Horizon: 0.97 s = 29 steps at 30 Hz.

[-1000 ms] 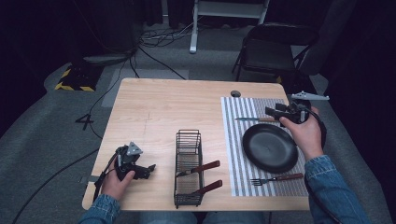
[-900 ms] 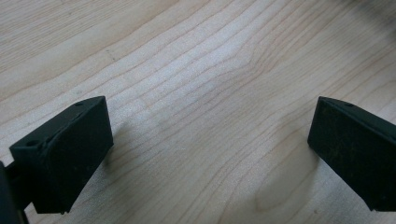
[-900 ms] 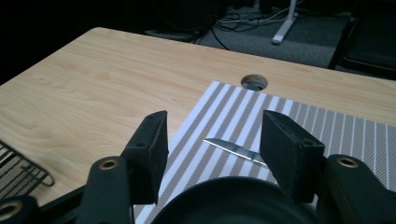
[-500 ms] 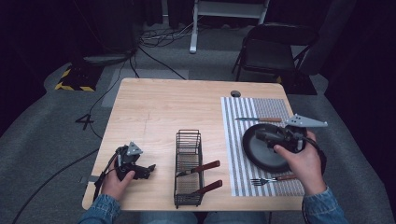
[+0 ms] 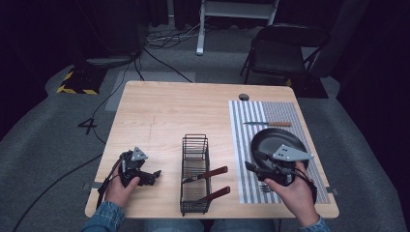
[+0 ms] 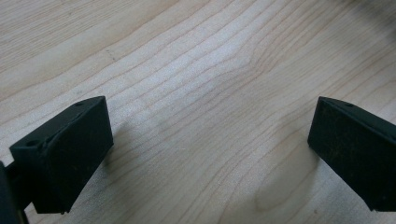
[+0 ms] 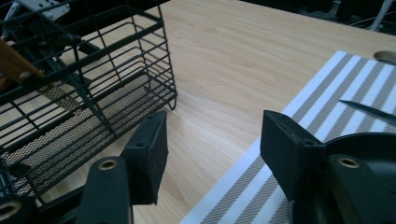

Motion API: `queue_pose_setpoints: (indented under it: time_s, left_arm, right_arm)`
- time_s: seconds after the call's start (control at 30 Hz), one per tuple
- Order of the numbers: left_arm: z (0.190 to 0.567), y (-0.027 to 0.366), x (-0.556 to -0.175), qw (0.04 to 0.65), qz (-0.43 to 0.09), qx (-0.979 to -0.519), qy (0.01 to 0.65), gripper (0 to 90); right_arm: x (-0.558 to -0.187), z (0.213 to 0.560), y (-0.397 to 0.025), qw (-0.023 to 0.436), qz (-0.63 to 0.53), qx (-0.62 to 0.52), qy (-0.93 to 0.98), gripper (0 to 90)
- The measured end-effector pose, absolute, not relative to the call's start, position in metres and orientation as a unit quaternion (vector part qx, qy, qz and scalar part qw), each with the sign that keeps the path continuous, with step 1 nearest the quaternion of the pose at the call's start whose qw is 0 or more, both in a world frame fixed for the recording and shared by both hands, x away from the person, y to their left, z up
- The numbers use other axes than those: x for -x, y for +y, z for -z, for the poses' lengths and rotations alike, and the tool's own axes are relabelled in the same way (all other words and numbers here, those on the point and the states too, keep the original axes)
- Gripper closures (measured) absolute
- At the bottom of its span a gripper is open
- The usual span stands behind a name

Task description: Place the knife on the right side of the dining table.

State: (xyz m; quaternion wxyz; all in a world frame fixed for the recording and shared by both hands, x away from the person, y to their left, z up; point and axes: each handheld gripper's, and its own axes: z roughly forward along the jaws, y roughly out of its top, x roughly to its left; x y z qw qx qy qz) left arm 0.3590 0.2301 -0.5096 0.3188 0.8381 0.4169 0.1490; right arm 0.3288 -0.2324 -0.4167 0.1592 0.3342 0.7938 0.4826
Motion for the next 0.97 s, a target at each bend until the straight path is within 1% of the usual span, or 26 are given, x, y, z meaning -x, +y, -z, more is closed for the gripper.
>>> queue_pose_setpoints:
  time_s: [0.27, 0.57, 0.8, 0.9, 0.97]
  left_arm:
    - [0.51, 0.23, -0.359, 0.32, -0.148, -0.837, 0.419, 0.2]
    - [0.51, 0.23, -0.359, 0.319, -0.149, -0.838, 0.417, 0.2]
    - [0.51, 0.23, -0.359, 0.319, -0.149, -0.838, 0.417, 0.2]
    - [0.51, 0.23, -0.359, 0.319, -0.149, -0.838, 0.417, 0.2]
    - [0.51, 0.23, -0.359, 0.32, -0.148, -0.837, 0.418, 0.2]
  right_arm:
    - [-0.319, 0.458, -0.201, 0.144, -0.467, -0.303, 0.818, 42.2]
    - [-0.309, 0.492, -0.17, 0.121, -0.448, -0.284, 0.839, 41.6]
    - [-0.306, 0.507, -0.158, 0.114, -0.427, -0.28, 0.852, 41.0]
    - [-0.304, 0.507, -0.156, 0.129, -0.411, -0.275, 0.86, 43.0]
    - [-0.305, 0.508, -0.153, 0.126, -0.4, -0.269, 0.867, 42.8]
